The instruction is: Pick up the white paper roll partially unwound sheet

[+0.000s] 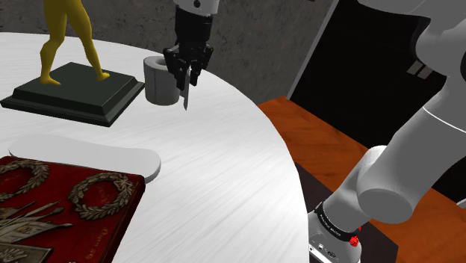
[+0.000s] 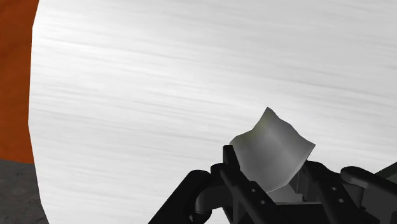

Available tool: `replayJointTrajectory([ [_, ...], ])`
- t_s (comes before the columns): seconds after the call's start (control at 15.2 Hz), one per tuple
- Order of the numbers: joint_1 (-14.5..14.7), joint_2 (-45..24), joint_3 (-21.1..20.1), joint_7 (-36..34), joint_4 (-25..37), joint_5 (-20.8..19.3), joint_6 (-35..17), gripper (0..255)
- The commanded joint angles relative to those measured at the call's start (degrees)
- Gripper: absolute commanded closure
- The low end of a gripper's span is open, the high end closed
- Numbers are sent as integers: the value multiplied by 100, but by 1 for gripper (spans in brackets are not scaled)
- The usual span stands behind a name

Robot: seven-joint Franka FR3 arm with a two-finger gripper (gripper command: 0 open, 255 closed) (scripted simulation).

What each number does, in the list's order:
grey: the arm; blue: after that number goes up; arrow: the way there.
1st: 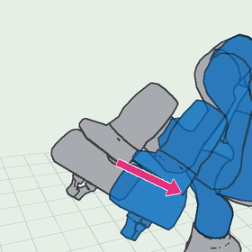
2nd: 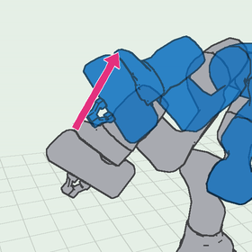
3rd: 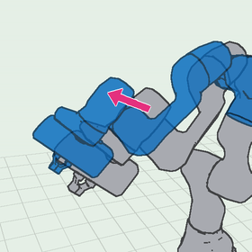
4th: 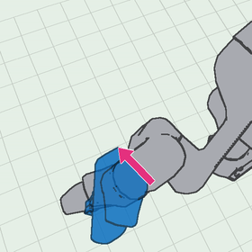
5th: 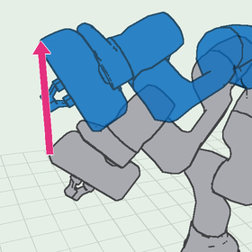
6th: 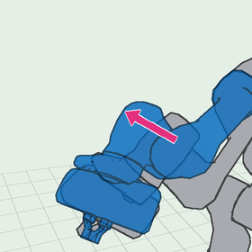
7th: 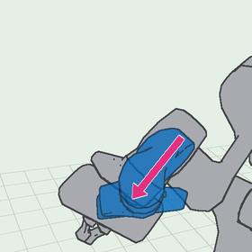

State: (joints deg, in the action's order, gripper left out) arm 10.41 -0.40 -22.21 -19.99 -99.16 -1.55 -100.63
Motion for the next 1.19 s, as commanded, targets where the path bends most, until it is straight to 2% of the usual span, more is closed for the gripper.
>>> replayJointTrajectory([
  [0.0, 2, -28, -2, 4, 2, -3, 0, 255],
  [0.99, 47, -272, -36, -36, 1453, -95, 1226, 255],
  [1.12, 48, -276, -37, -37, 1470, -97, 1240, 255],
])
